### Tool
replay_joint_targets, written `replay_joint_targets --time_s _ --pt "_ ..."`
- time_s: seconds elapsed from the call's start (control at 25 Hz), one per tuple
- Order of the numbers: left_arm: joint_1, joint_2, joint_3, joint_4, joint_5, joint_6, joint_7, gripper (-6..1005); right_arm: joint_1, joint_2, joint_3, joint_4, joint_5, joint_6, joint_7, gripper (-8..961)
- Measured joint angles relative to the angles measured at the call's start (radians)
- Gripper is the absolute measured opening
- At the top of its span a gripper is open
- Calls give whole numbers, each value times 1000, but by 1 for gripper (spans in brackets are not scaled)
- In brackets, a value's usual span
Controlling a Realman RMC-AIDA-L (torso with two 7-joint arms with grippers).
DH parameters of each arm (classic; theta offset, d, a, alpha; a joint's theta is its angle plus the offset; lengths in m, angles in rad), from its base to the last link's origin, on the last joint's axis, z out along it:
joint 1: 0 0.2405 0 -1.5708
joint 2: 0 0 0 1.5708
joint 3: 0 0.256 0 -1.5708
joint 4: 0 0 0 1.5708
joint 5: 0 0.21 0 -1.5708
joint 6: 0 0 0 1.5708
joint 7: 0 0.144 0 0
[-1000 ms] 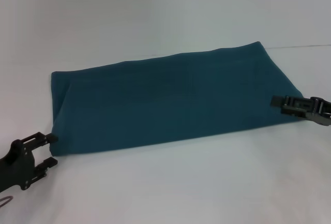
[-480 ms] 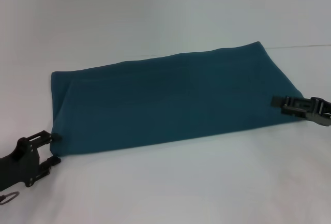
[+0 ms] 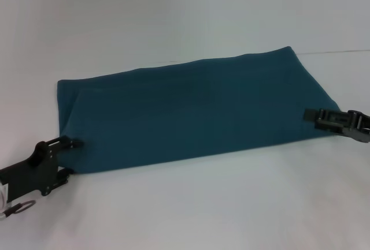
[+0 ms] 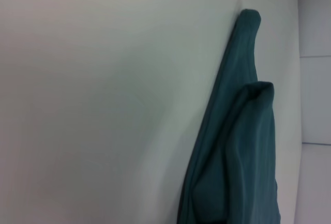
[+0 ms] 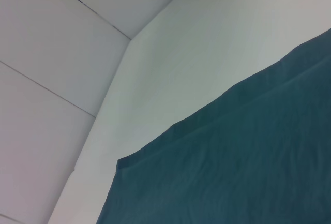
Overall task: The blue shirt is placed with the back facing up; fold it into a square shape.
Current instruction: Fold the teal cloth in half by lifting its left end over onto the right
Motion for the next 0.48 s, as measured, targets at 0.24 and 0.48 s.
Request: replay_joint_targets --time_s 0.24,0.48 --pt "-17 2 10 -9 0 -20 0 640 -3 0 2 0 0 0 0 733" --pt "-17 2 10 -8 -1 -12 5 640 -3 0 2 0 0 0 0 734"
